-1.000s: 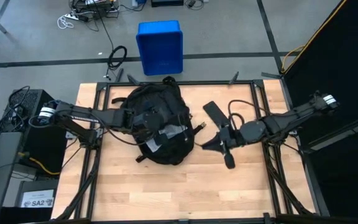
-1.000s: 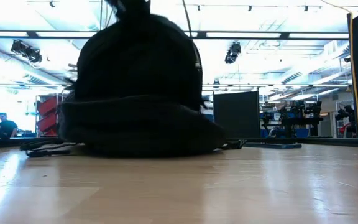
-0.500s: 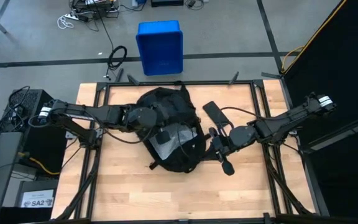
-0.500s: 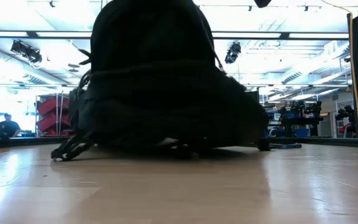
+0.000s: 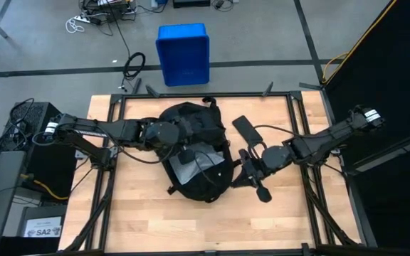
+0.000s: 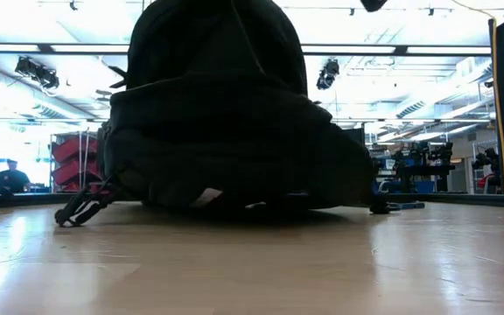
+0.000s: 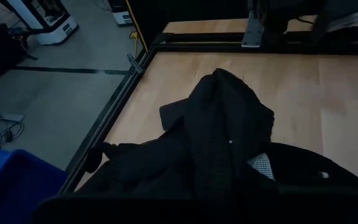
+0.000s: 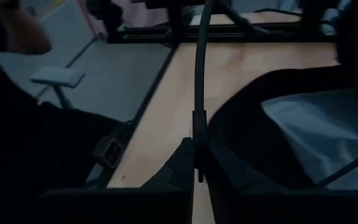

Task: Unpack backpack
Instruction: Put the black charger cable into the backpack

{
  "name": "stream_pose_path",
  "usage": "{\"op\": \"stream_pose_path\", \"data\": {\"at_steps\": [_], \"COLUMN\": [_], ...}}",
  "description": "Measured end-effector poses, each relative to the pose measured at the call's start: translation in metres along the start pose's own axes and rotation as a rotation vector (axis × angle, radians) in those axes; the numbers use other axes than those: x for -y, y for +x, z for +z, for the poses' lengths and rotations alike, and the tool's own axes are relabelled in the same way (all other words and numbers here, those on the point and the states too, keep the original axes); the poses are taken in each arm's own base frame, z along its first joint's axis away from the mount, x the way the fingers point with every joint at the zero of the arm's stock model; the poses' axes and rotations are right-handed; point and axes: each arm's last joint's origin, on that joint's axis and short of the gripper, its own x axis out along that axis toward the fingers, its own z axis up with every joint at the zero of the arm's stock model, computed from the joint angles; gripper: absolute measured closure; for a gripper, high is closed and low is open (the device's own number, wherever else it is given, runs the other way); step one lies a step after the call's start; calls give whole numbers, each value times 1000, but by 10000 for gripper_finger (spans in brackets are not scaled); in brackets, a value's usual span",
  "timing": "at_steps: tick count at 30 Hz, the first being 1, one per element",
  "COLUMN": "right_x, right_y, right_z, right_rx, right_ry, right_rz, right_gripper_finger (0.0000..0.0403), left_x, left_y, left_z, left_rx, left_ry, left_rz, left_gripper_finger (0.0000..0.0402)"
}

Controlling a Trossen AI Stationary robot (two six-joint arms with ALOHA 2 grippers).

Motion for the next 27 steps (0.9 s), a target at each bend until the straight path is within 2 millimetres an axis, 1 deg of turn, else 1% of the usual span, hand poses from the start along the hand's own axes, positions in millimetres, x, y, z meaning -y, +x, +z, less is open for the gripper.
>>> {"op": "stream_pose_path", "data": {"at_steps": [2, 5, 10, 13, 15, 18, 19, 21, 23, 25, 27], "right_x": [10, 28, 63, 90, 109, 135, 142, 151, 156, 154, 148], "right_y": [0, 9, 42, 64, 75, 85, 87, 91, 93, 95, 97], "right_z": [1, -1, -11, -20, -25, -34, -36, -41, -46, -48, -47], "right_rx": [0, -27, -76, -62, -48, -61, -66, -88, -124, -137, -137], "right_ry": [25, 37, 101, 164, 221, 271, 278, 275, 278, 277, 269], "right_rz": [-34, -57, -60, -157, -249, -414, -440, -427, -368, -304, -249], "right_gripper_finger": [403, 403, 403, 403, 403, 401, 398, 389, 375, 354, 329], "left_x": [1, 1, 2, 3, 3, 5, 5, 6, 6, 7, 6], "left_y": [0, -1, -1, -1, -1, -2, -2, -2, -2, -2, -3], "left_z": [1, 2, 6, 8, 8, 7, 7, 6, 4, 3, 3], "left_rx": [6, 20, 60, 74, 74, 70, 66, 55, 42, 33, 29], "left_ry": [-1, -9, -24, -20, -20, -16, -13, -6, 3, 7, 10], "left_rz": [-6, -10, -16, -55, -72, -78, -78, -81, -84, -88, -88], "left_gripper_finger": [402, 402, 402, 402, 402, 402, 402, 402, 402, 402, 402]}}
